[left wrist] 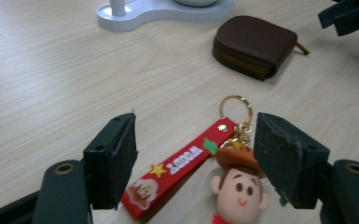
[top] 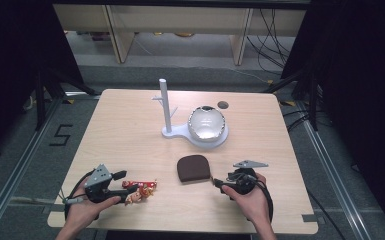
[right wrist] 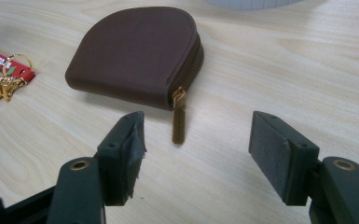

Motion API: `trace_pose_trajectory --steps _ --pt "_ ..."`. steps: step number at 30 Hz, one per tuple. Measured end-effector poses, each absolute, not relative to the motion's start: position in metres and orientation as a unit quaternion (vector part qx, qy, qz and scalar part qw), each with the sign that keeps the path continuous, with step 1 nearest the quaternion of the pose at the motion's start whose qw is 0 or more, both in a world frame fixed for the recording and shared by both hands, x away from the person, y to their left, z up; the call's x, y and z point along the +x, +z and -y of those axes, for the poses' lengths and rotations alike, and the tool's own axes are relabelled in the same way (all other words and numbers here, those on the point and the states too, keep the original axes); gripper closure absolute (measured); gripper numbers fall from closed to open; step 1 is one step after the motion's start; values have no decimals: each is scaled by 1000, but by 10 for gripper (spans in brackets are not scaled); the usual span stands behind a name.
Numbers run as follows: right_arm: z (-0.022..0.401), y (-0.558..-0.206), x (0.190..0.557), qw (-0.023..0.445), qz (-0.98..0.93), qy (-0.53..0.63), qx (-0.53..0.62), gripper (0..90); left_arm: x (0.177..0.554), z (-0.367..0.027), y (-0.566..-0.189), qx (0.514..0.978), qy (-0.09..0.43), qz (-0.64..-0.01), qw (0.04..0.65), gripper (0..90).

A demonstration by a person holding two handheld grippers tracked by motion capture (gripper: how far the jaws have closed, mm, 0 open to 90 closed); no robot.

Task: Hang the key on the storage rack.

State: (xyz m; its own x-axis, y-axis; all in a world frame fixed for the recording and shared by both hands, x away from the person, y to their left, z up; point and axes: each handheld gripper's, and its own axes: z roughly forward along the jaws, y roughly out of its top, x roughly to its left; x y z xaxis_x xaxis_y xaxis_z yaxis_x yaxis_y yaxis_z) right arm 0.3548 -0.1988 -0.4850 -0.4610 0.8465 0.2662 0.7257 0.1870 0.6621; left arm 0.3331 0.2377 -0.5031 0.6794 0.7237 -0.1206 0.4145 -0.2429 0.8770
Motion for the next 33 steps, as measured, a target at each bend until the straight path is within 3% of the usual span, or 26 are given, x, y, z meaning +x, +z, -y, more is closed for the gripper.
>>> trace_pose_trajectory --steps 15,28,31,33 --pt "174 -451 420 -28 -787 284 547 503 335 -239 -505 768 154 -368 502 313" --pt "158 -464 453 -43 -811 249 528 502 337 -238 -507 768 153 -373 498 318" --pt "151 -464 451 -81 -791 221 565 498 337 -237 -508 769 150 -371 499 317" --pt "152 -469 453 -69 -803 233 544 498 337 -236 -508 769 148 -369 500 317"
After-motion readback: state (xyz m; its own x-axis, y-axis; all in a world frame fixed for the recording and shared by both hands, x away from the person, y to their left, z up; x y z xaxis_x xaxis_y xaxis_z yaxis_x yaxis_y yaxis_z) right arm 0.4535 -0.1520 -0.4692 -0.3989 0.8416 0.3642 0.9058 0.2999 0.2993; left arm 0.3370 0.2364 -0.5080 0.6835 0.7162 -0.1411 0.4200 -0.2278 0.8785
